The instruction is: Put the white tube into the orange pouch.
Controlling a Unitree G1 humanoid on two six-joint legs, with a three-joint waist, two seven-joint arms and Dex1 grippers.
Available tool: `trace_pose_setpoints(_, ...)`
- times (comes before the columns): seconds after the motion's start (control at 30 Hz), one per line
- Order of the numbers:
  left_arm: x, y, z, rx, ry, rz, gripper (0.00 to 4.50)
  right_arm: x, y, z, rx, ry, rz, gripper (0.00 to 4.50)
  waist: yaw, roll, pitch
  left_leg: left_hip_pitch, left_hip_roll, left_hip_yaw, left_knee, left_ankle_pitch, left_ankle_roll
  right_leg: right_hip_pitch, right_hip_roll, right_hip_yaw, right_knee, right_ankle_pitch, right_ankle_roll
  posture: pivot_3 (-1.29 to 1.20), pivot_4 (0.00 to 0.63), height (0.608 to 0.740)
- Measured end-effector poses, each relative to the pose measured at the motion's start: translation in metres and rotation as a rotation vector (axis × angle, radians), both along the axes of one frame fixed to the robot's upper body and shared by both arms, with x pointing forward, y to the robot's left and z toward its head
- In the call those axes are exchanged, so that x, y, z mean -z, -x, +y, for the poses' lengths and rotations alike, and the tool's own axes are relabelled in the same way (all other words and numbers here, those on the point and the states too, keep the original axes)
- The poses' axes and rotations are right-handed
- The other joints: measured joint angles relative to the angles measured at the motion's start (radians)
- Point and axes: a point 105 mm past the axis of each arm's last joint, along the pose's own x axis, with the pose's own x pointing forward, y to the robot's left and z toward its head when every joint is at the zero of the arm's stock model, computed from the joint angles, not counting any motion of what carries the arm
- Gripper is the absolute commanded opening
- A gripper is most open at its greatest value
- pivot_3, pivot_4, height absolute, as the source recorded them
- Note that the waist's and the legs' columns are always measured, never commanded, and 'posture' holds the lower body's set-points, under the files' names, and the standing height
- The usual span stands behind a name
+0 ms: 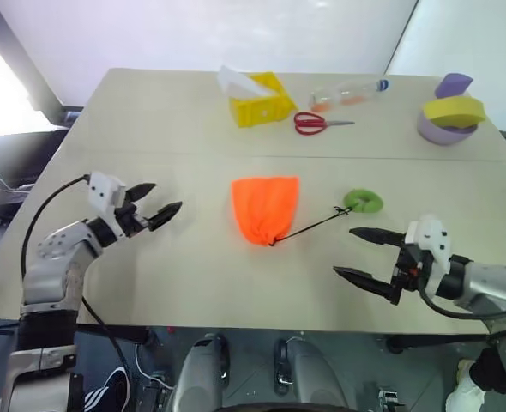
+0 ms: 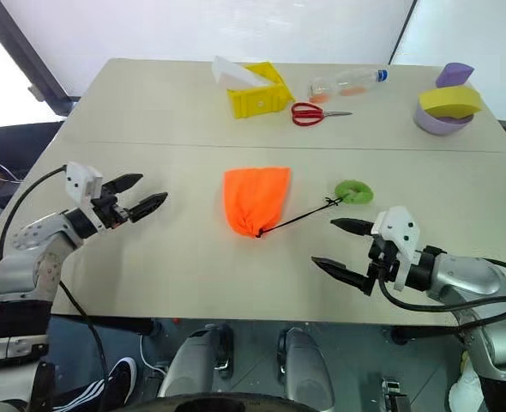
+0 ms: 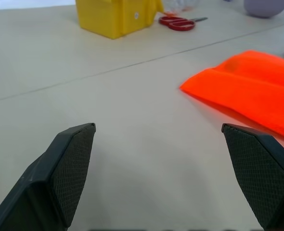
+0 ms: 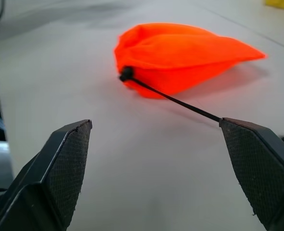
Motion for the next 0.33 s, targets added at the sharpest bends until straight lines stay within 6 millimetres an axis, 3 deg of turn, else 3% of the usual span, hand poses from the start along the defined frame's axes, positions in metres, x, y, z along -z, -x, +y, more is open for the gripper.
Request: trace_pose_setpoints(0.33, 0.006, 0.003, 0.010, -0.044, -0.003, 0.003, 4.50, 0.014, -0.004, -0.020, 0.081, 0.031, 0.000, 4.43, 0.001, 0.000, 0.000, 0.000, 0.001, 0.000, -0.001, 0.000, 0.000, -0.001, 0.000, -0.001, 0.000, 0.002, -0.004, 0.00, 0.150, 0.740)
